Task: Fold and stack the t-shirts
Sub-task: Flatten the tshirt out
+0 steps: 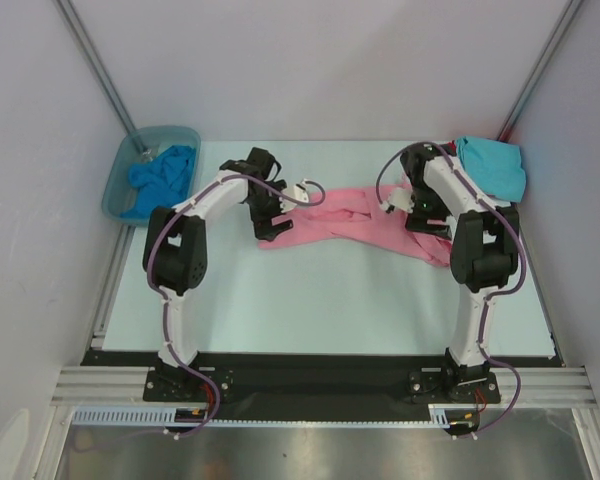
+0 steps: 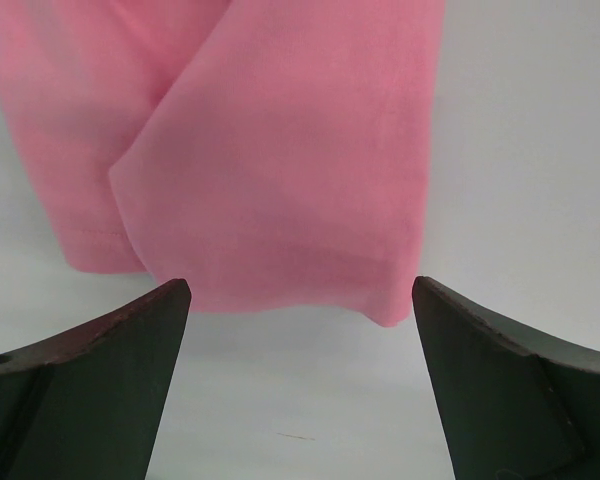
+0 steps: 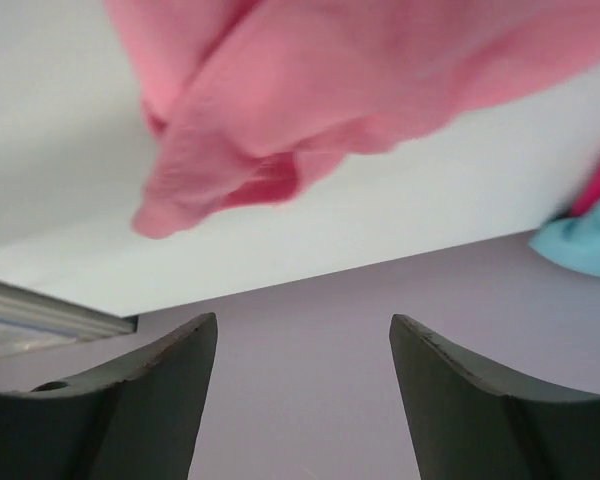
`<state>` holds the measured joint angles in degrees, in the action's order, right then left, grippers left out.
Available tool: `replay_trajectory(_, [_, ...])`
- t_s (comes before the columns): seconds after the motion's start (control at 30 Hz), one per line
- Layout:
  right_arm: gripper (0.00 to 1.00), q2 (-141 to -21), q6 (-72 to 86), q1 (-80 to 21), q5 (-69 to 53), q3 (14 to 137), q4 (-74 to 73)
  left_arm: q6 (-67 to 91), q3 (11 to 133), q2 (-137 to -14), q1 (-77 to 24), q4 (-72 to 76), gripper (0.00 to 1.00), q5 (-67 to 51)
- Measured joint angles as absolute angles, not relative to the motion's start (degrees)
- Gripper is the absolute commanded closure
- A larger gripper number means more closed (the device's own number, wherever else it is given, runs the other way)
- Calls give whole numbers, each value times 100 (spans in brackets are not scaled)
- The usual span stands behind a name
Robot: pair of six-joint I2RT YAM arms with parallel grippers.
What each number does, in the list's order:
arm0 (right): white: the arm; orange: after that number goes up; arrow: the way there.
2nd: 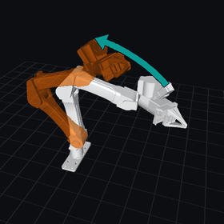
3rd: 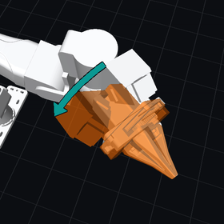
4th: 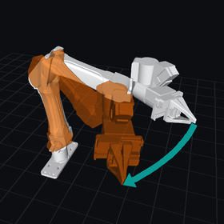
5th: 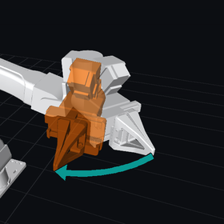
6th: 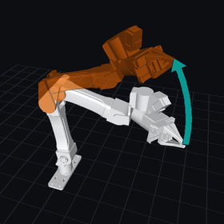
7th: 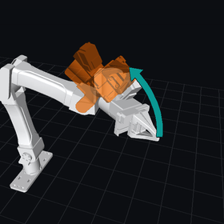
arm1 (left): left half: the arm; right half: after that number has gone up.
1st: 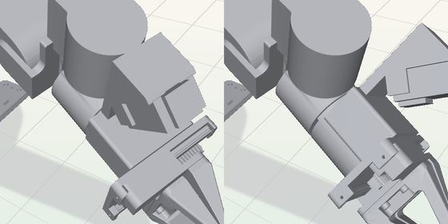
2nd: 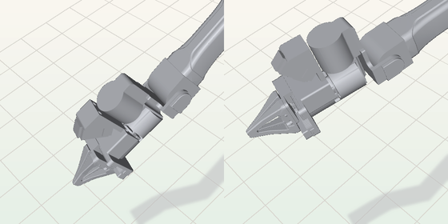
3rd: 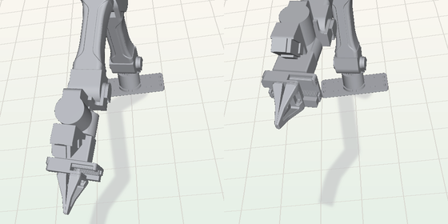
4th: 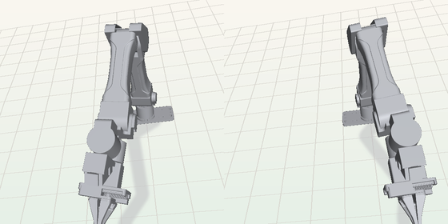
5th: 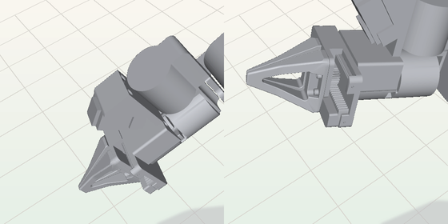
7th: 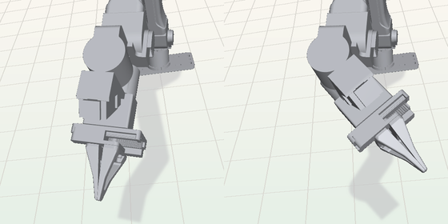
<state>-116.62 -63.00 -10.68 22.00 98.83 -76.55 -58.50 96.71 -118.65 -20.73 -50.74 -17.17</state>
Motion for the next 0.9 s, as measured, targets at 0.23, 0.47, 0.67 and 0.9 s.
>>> replay_trajectory(0.23, [24, -12136, -6095, -1090, 1863, 12090, -7463, -5806, 9977, -11985, -2139, -5118, 1, -1717])
replay_trajectory(0.47, [23, -12215, -5800, -1452, 1903, 12105, -6469, -5596, 10200, -12304, -2311, -5096, 4, -1669])
replay_trajectory(0.67, [23, -12250, -5743, -1734, 1870, 11832, -6086, -5245, 10269, -12704, -2329, -5046, 15, -1651])
replay_trajectory(0.9, [23, -12250, -5723, -1706, 1881, 11690, -5850, -4998, 10370, -12846, -2329, -4936, 100, -1391])
